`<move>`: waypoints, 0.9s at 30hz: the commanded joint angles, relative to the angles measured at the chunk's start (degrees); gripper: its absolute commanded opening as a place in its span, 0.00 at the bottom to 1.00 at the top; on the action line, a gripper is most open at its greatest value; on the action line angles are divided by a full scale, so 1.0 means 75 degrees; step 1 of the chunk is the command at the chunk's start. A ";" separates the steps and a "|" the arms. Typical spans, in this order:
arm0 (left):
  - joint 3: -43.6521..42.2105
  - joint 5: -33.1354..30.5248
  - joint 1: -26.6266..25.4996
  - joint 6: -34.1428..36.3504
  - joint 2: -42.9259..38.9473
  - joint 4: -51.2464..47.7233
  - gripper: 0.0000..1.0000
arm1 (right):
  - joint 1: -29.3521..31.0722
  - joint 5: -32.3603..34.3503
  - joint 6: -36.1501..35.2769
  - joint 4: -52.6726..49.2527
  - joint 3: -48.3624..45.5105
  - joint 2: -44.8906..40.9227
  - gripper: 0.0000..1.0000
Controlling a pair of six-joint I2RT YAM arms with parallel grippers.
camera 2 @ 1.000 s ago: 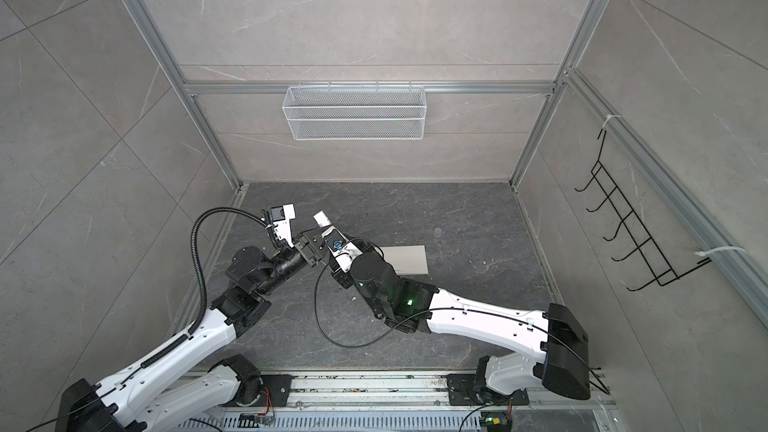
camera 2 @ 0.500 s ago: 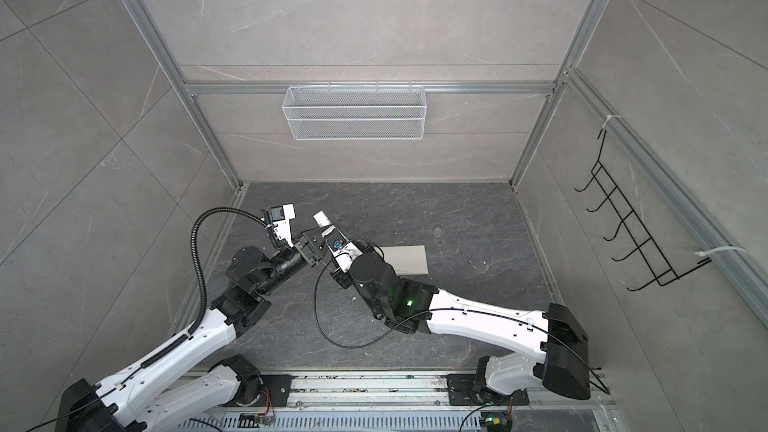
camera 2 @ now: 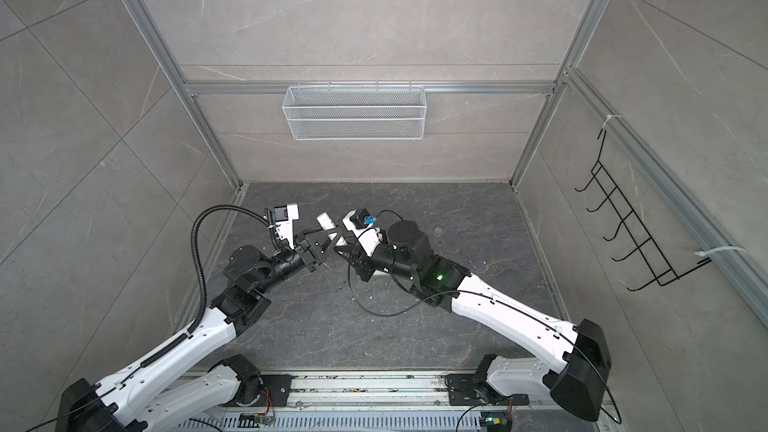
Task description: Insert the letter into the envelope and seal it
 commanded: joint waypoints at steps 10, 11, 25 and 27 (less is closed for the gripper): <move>0.0239 0.1575 -0.0033 0.0567 -0.0167 0.0344 0.00 | -0.1569 -0.4815 0.2388 0.1510 0.0489 0.0435 0.00; 0.0237 0.1558 -0.0031 0.0556 -0.0175 0.0342 0.00 | -0.1576 -0.4803 0.2419 0.1515 0.0482 0.0458 0.00; 0.0675 -0.0729 -0.0045 -0.0404 0.0002 -0.0593 0.00 | 0.0130 0.2646 -0.0609 -0.0549 0.0035 -0.0615 0.71; 0.0682 -0.0927 -0.0044 -0.0442 -0.0024 -0.0631 0.00 | 0.0644 0.3806 -0.1033 -0.0443 -0.0134 -0.0769 0.73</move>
